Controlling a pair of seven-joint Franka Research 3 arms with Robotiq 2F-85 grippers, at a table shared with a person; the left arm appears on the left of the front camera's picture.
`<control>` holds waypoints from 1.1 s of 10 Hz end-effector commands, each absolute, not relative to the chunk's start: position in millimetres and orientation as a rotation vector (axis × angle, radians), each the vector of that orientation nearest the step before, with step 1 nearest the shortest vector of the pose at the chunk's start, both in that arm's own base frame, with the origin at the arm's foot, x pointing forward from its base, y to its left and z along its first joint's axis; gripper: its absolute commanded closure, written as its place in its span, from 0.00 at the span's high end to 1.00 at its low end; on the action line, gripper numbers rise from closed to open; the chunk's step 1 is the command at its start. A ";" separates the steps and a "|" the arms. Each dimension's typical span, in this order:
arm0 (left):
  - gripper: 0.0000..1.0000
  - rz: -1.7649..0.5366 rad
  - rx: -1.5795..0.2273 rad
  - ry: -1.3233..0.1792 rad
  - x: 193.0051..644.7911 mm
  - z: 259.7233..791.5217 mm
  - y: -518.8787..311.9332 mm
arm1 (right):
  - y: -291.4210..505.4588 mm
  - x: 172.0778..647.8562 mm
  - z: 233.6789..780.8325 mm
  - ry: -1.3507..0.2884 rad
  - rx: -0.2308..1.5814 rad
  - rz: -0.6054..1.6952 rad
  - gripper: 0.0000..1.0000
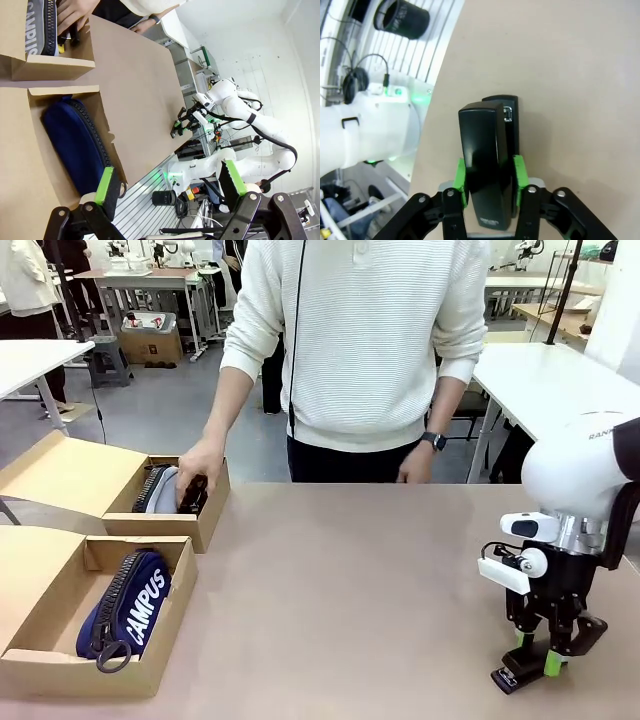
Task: Place items inside the box.
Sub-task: Pick up a Pencil pouch or Stapler and place it inside the Mailer Box closest to the robot.
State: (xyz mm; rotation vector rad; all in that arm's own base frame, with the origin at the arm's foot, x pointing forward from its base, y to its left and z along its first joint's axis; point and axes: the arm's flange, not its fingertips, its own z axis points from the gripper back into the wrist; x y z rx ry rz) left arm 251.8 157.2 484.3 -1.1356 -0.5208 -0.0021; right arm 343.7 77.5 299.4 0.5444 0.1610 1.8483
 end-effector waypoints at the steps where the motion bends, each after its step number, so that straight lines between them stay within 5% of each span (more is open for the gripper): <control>1: 1.00 0.002 -1.144 -0.534 252.1 485.1 156.7 | 69.0 283.3 281.0 0.193 0.542 1.840 0.02; 6: 1.00 0.002 -1.144 -0.534 252.1 485.1 156.7 | 70.6 285.4 285.9 0.181 0.527 1.783 0.00; 8: 1.00 0.002 -1.144 -0.534 252.1 485.1 156.7 | 91.6 286.6 337.8 0.030 0.390 1.493 0.00; 9: 1.00 0.002 -1.144 -0.534 252.1 485.1 156.7 | 105.6 285.2 373.5 -0.086 0.516 1.311 0.24; 11: 1.00 0.002 -1.144 -0.534 252.1 485.1 156.7 | 136.6 282.8 415.7 -0.267 0.439 0.878 0.24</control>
